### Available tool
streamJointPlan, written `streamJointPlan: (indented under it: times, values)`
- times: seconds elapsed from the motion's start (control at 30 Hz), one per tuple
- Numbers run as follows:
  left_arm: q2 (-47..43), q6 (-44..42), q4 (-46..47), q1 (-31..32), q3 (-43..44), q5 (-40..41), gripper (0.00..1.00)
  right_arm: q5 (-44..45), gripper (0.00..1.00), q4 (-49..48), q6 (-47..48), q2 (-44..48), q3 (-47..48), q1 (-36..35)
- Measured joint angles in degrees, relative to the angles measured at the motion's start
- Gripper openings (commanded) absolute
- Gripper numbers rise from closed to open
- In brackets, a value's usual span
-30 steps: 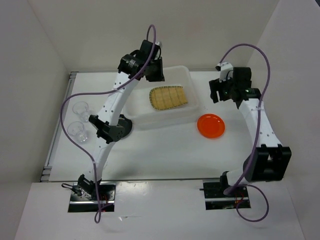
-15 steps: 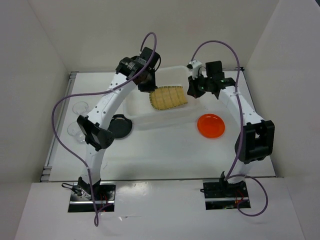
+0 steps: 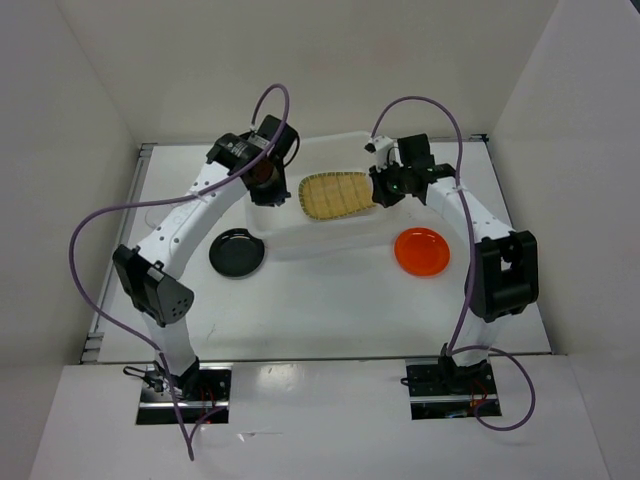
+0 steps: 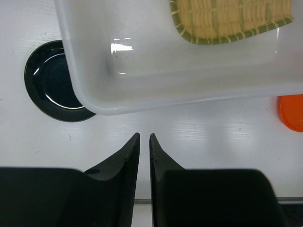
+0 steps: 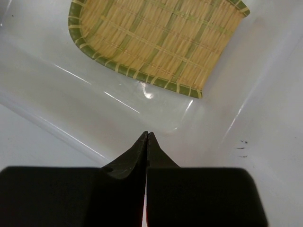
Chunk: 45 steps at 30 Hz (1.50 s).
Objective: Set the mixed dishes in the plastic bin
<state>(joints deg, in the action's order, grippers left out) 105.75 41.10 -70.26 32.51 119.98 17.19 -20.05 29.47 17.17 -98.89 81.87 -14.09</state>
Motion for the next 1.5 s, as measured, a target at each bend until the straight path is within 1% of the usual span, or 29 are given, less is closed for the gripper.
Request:
streamJointPlan:
  times: [0.1, 0.17, 0.37, 0.57, 0.87, 1.13, 1.33, 1.5]
  values:
    - [-3.2, 0.5, 1.7, -1.4, -5.7, -0.3, 0.2, 2.0, 0.0, -0.7, 0.0, 0.0, -1.2, 0.0]
    - [-4.5, 1.1, 2.3, -2.1, -7.5, -0.4, 0.2, 3.5, 0.0, -0.8, 0.0, 0.1, -2.5, 0.0]
    - [-7.2, 1.3, 4.2, -3.4, -9.8, -0.6, 0.2, 8.3, 0.0, -0.8, -0.9, 0.1, -5.0, 0.0]
    - [-8.0, 1.3, 5.0, -3.9, -10.4, -0.8, 0.2, 10.5, 0.0, -0.7, -1.8, 2.4, -6.1, -0.1]
    - [-9.0, 1.4, 5.2, -4.8, -11.7, -0.9, 0.2, 11.8, 0.0, 0.2, -2.6, 6.2, -8.2, -0.4]
    - [-12.6, 1.4, 5.7, -5.4, -15.4, -1.0, 0.2, 12.0, 0.0, 0.9, -2.6, 10.1, -11.9, -0.4]
    - [-14.1, 1.6, 5.9, -5.9, -17.6, -1.0, 0.2, 11.8, 0.0, 2.2, -2.8, 10.8, -12.1, -0.4]
    - [-15.2, 2.4, 6.1, -5.9, -19.3, -1.0, 0.2, 9.6, 0.0, 5.2, -3.5, 12.4, -11.3, -0.4]
